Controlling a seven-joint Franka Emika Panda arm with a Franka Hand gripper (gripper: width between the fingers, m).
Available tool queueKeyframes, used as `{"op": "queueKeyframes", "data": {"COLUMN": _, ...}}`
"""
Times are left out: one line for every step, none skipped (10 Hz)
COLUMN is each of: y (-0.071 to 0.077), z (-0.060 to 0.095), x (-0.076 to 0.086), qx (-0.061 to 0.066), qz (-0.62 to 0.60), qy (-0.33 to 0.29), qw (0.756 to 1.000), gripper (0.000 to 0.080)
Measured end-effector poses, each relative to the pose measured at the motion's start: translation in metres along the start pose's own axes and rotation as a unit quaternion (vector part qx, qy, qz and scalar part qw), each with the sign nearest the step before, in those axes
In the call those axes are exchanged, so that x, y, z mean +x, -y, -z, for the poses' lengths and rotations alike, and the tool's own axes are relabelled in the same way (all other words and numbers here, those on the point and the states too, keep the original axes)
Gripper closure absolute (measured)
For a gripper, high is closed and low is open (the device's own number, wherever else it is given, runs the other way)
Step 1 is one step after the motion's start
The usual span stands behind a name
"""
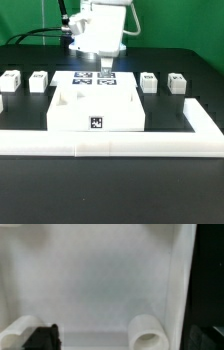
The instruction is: Assemble square table
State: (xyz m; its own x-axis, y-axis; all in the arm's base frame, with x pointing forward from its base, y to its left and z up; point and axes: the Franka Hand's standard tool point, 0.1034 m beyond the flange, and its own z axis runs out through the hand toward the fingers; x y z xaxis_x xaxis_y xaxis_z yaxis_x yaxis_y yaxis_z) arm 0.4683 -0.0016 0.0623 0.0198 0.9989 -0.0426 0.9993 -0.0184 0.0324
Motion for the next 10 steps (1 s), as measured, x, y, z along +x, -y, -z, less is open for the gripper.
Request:
{"op": "queueKeyframes", "data": {"y": 0.008, "z": -0.013, "x": -0.001, "qx": -0.002, "qz": 0.000, "qy": -0.006, "qw": 1.000, "gripper": 0.0150}}
{"op": "queueKeyframes", "data": {"y": 0.015, "z": -0.026, "x": -0.006, "qx": 0.000, "qz": 0.000, "qy": -0.010, "qw": 1.000, "gripper": 0.0150}}
{"op": "queueKeyframes", "data": {"y": 0.020, "z": -0.034, "x": -0.011, "qx": 0.006, "qz": 0.000, "qy": -0.012, "qw": 1.000, "gripper": 0.0150}}
{"op": "queueKeyframes", "data": {"y": 0.023, "z": -0.040, "x": -0.015, "qx": 0.011, "qz": -0.003, "qy": -0.013, "qw": 1.000, "gripper": 0.0150}}
{"op": "queueKeyframes", "data": {"y": 0.027, "z": -0.045, "x": -0.018, "qx": 0.016, "qz": -0.007, "qy": -0.014, "qw": 1.000, "gripper": 0.0150}}
{"op": "queueKeyframes", "data": {"y": 0.032, "z": -0.051, "x": -0.019, "qx": 0.024, "qz": -0.009, "qy": -0.014, "qw": 1.000, "gripper": 0.0150}}
{"op": "queueKeyframes", "data": {"y": 0.034, "z": -0.054, "x": -0.018, "qx": 0.027, "qz": -0.011, "qy": -0.015, "qw": 0.999, "gripper": 0.0150}}
{"op": "queueKeyframes", "data": {"y": 0.033, "z": -0.054, "x": -0.018, "qx": 0.027, "qz": -0.011, "qy": -0.015, "qw": 0.999, "gripper": 0.0150}}
{"op": "queueKeyframes", "data": {"y": 0.034, "z": -0.054, "x": -0.018, "qx": 0.027, "qz": -0.011, "qy": -0.015, "qw": 0.999, "gripper": 0.0190}}
{"op": "queueKeyframes", "data": {"y": 0.034, "z": -0.054, "x": -0.018, "qx": 0.027, "qz": -0.011, "qy": -0.015, "qw": 0.999, "gripper": 0.0190}}
